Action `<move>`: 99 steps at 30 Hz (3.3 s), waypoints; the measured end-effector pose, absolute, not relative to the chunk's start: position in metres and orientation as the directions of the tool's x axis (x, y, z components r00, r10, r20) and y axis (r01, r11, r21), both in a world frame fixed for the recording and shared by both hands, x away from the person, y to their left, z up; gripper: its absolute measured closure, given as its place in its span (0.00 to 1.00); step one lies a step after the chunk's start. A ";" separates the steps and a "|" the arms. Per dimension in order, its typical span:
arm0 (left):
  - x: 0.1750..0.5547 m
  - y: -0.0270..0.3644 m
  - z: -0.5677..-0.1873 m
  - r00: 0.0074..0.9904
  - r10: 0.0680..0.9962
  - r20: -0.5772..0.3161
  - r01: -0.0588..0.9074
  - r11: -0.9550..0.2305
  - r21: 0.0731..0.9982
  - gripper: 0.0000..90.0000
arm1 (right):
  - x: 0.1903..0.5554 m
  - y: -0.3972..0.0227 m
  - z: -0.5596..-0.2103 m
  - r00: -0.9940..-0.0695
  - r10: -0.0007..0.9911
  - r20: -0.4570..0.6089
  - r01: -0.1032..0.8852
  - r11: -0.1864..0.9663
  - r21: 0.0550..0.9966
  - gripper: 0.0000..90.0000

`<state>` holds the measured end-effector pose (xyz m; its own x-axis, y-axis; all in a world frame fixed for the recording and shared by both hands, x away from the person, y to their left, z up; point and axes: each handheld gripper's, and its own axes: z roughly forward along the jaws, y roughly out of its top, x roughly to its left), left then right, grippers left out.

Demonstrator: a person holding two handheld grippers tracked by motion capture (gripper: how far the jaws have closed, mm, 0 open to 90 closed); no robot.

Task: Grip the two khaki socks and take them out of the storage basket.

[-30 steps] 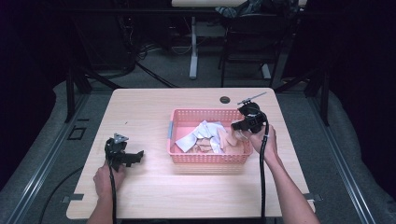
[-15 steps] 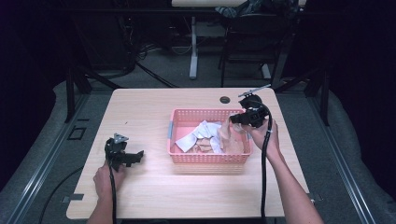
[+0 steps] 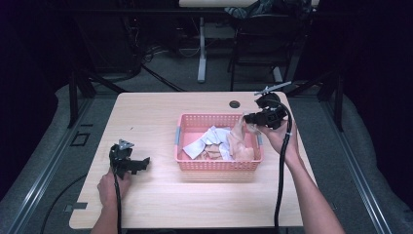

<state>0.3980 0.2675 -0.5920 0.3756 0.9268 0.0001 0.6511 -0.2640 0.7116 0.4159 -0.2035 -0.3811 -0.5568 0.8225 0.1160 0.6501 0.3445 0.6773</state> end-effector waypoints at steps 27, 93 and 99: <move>0.398 0.267 -0.592 0.375 0.927 0.000 0.651 -0.264 0.712 0.00 | 0.399 -0.251 -0.357 -0.494 0.866 0.074 0.635 0.301 0.711 0.96; 0.398 0.268 -0.592 0.376 0.927 0.001 0.651 -0.265 0.712 0.00 | 0.415 -0.330 -0.533 -0.291 0.953 0.081 0.892 0.240 0.382 0.82; 0.398 0.267 -0.592 0.376 0.927 0.000 0.651 -0.264 0.712 0.00 | 0.413 -0.331 -0.527 -0.274 0.957 0.101 0.890 0.212 0.405 0.49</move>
<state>0.3980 0.2675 -0.5920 0.3756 0.9268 0.0001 0.6509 -0.2639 0.7118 0.4132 -0.3314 -0.5266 -0.2736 0.9565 0.1008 0.8896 0.2118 0.4047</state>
